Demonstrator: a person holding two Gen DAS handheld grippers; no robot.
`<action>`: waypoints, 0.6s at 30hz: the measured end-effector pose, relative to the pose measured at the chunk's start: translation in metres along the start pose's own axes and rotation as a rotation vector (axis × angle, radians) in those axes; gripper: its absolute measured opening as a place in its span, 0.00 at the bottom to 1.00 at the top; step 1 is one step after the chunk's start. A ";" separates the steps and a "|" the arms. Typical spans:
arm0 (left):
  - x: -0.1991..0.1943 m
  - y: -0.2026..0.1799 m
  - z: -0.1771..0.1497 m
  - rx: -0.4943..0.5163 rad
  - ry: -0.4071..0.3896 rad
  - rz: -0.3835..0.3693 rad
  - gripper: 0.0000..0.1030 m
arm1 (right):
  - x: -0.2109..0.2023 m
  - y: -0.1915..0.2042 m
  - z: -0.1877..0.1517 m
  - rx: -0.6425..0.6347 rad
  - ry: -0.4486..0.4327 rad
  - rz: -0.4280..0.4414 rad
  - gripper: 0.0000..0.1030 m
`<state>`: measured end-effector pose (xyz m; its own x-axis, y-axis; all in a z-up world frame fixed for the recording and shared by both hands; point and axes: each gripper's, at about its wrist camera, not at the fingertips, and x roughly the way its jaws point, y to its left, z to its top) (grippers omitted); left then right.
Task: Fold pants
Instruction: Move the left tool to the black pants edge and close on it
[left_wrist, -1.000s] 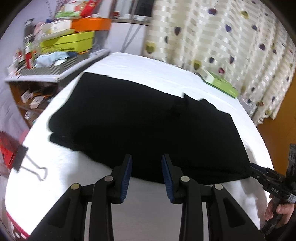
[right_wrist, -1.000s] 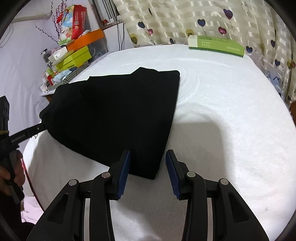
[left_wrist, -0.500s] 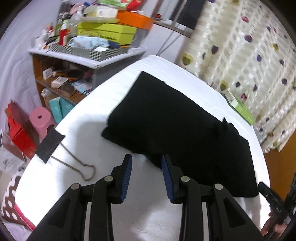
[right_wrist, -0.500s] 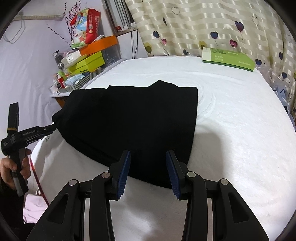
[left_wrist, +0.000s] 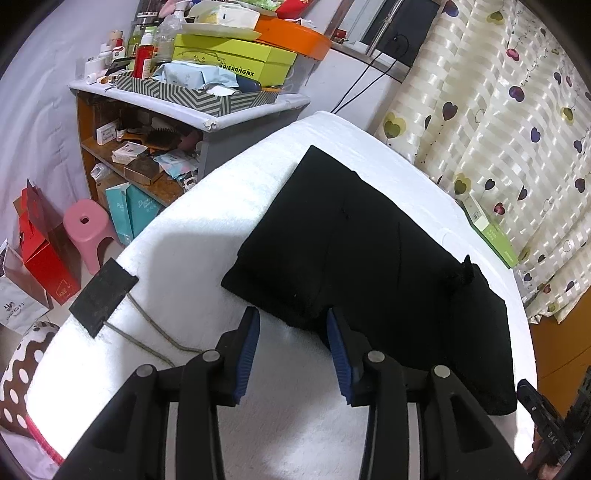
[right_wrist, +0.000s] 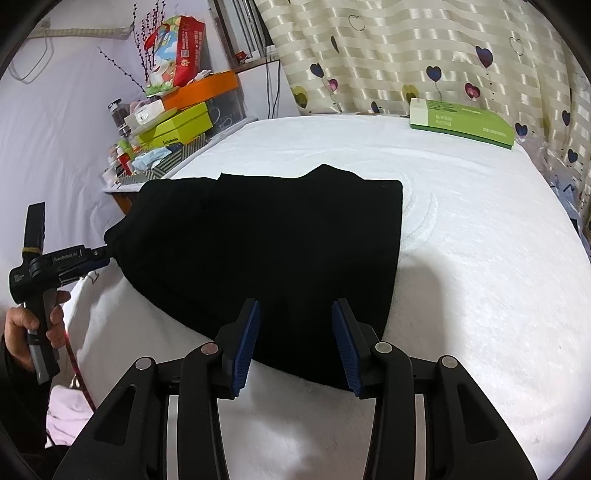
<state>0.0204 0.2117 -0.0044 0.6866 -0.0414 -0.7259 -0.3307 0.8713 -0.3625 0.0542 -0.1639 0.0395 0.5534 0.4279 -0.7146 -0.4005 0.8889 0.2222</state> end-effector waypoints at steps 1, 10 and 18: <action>0.000 0.000 0.001 -0.003 -0.002 -0.002 0.41 | 0.001 0.000 0.000 -0.001 0.001 0.001 0.41; 0.007 0.000 0.008 -0.036 -0.005 -0.011 0.48 | 0.004 0.004 0.002 -0.010 0.004 0.005 0.41; 0.012 0.011 0.011 -0.105 -0.016 -0.017 0.51 | 0.007 0.007 0.003 -0.015 0.008 0.002 0.41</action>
<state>0.0325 0.2265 -0.0108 0.7024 -0.0469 -0.7103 -0.3847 0.8146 -0.4341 0.0570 -0.1545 0.0379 0.5465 0.4287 -0.7194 -0.4128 0.8853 0.2141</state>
